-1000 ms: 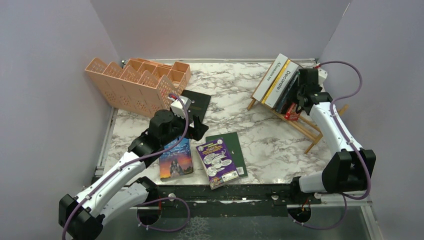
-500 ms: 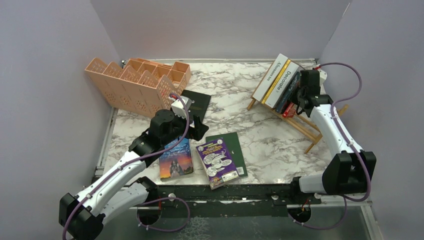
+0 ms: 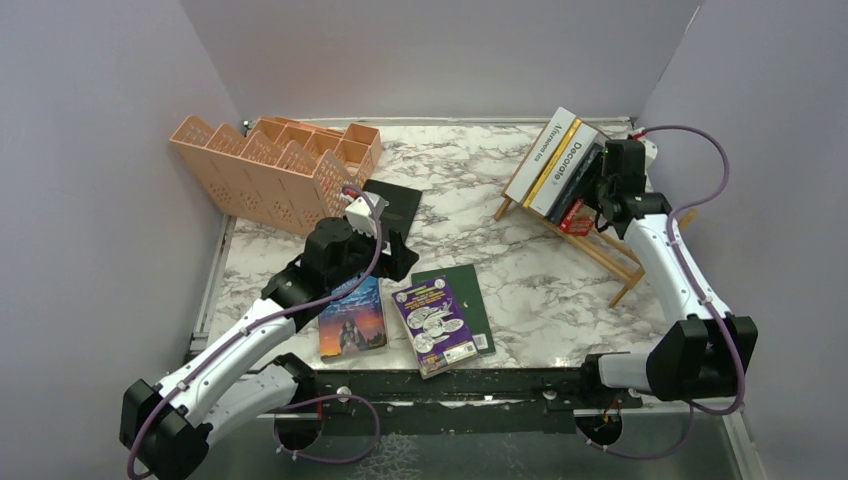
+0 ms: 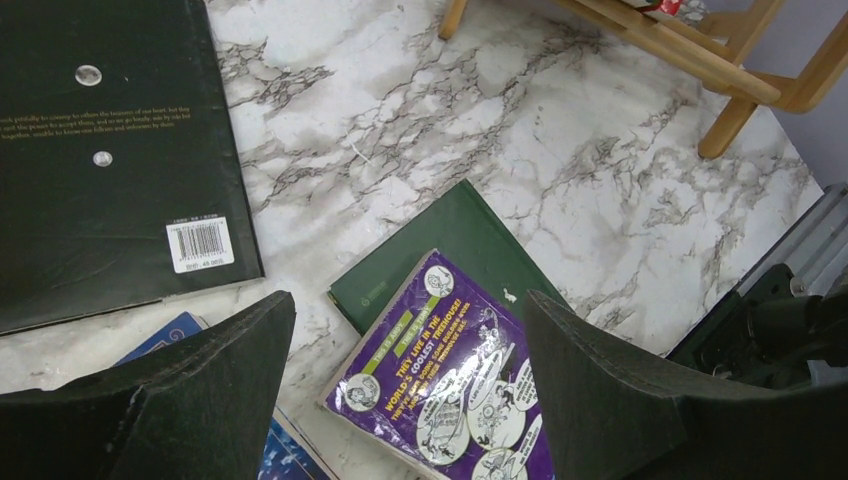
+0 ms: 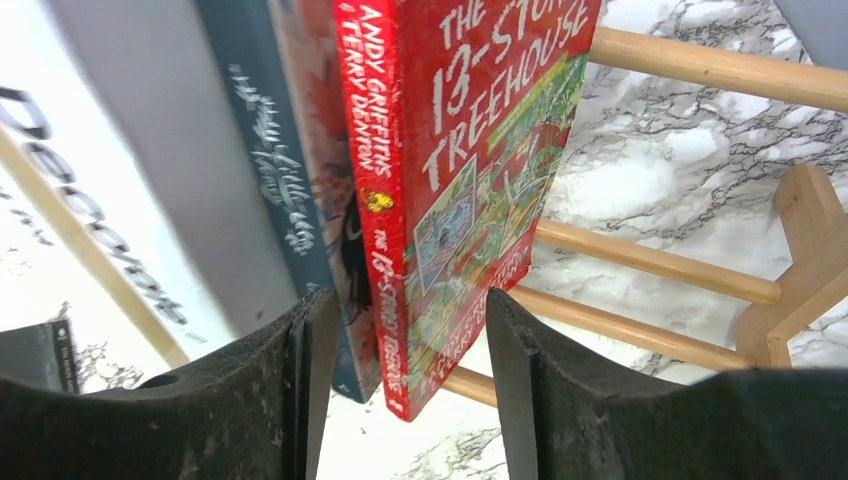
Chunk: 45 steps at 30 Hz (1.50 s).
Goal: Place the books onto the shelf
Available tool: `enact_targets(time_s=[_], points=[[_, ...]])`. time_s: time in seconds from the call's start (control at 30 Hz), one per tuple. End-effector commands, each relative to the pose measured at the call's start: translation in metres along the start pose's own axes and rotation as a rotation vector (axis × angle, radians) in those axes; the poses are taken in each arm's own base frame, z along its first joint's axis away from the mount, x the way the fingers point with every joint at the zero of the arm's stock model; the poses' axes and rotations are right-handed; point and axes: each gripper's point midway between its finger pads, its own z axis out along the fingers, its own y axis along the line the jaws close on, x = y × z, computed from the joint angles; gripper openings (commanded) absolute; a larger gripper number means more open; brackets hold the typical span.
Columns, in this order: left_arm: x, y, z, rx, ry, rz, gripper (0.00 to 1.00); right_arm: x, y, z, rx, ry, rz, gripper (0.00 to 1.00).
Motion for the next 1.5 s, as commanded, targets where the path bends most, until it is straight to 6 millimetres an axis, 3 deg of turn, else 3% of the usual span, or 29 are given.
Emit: enact_targets(time_s=[0.0, 0.27, 0.33, 0.53, 0.63, 0.73, 0.83, 0.9, 1.23, 1.33, 1.47], points=[[0.0, 0.005, 0.005, -0.043, 0.028, -0.049, 0.84, -0.032, 0.005, -0.031, -0.037, -0.079, 0.008, 0.61], [0.013, 0.025, 0.01, -0.16, 0.086, -0.084, 0.84, -0.042, 0.027, -0.074, -0.216, -0.09, -0.045, 0.62], [0.016, 0.046, 0.003, -0.286, 0.085, -0.113, 0.84, -0.038, 0.038, -0.085, -0.301, -0.075, -0.064, 0.62], [0.029, 0.103, -0.035, -0.654, 0.052, -0.18, 0.85, -0.009, 0.085, -0.131, -0.681, 0.026, -0.149, 0.64], [0.045, 0.116, -0.047, -0.745, 0.062, -0.232, 0.86, 0.006, 0.096, -0.148, -0.799, 0.063, -0.149, 0.65], [0.065, 0.124, -0.056, -0.812, 0.073, -0.301, 0.86, 0.026, 0.102, -0.15, -0.827, 0.11, -0.164, 0.65], [0.082, 0.135, -0.064, -0.889, 0.064, -0.365, 0.89, 0.055, 0.116, -0.148, -0.812, 0.169, -0.218, 0.65], [0.088, 0.14, -0.067, -0.917, 0.059, -0.369, 0.96, 0.087, 0.139, -0.156, -0.844, 0.216, -0.275, 0.66], [0.088, 0.151, -0.077, -0.971, 0.001, -0.359, 0.99, 0.234, 0.235, -0.188, -0.921, 0.434, -0.403, 0.67], [0.087, 0.146, -0.071, -0.916, 0.002, -0.358, 0.99, 0.28, 0.256, -0.194, -0.923, 0.508, -0.445, 0.67], [0.088, 0.139, -0.068, -0.866, 0.004, -0.374, 0.99, 0.328, 0.276, -0.2, -0.914, 0.589, -0.475, 0.65]])
